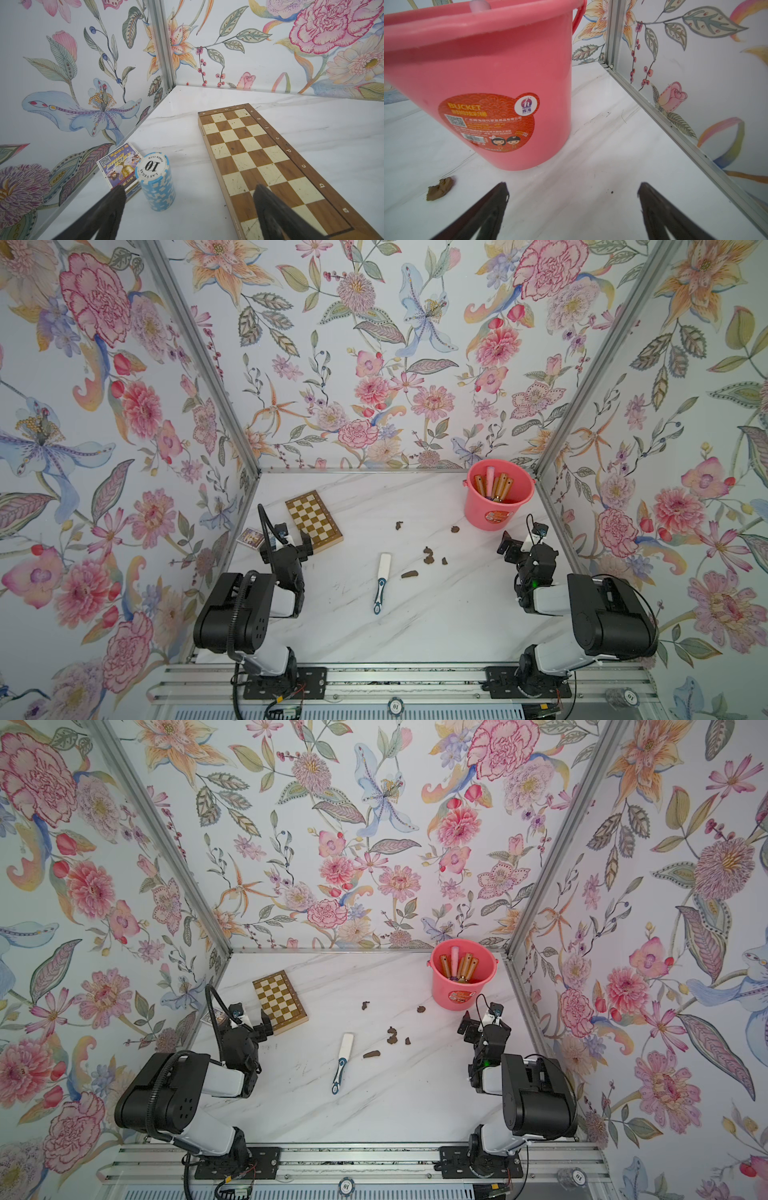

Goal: Brush the soil off the hand trowel and place it into the bucket
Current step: Reset both arms

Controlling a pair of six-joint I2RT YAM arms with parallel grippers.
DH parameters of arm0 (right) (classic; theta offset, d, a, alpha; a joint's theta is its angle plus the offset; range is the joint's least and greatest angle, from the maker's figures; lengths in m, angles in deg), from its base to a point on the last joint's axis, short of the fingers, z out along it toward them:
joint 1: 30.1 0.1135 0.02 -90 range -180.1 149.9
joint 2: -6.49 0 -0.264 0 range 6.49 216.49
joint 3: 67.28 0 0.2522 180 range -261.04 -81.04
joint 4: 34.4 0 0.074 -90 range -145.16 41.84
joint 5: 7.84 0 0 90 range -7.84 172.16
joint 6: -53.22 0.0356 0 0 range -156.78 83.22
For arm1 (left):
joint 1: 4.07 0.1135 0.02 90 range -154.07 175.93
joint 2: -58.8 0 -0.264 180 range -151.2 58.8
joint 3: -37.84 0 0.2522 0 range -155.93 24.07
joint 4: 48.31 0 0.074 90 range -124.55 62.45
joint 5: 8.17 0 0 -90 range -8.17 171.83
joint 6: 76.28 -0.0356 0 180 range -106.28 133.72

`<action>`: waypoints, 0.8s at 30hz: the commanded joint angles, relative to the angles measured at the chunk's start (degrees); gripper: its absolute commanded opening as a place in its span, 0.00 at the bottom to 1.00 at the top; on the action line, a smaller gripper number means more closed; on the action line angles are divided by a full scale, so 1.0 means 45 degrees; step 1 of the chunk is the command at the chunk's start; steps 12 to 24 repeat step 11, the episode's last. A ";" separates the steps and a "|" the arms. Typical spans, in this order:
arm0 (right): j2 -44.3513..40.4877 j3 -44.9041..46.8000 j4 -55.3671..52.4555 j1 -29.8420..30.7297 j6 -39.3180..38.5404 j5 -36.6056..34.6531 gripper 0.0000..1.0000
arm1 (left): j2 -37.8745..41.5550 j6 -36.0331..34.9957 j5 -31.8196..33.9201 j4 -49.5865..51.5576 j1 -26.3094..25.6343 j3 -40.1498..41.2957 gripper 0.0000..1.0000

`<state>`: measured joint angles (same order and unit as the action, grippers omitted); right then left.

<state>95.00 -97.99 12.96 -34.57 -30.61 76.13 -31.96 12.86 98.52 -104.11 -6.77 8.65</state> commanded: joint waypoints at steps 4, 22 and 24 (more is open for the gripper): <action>0.0019 -0.0155 0.0107 0.0109 -0.0164 -0.0163 0.99 | -0.0066 -0.0042 -0.0387 -0.0030 0.0020 -0.0187 0.99; 0.0019 -0.0151 0.0099 0.0095 -0.0161 -0.0127 0.99 | 0.0013 -0.0113 -0.0450 -0.0346 0.0016 -0.0001 0.99; 0.0019 -0.0151 0.0099 0.0095 -0.0161 -0.0127 0.99 | 0.0013 -0.0113 -0.0450 -0.0346 0.0016 -0.0001 0.99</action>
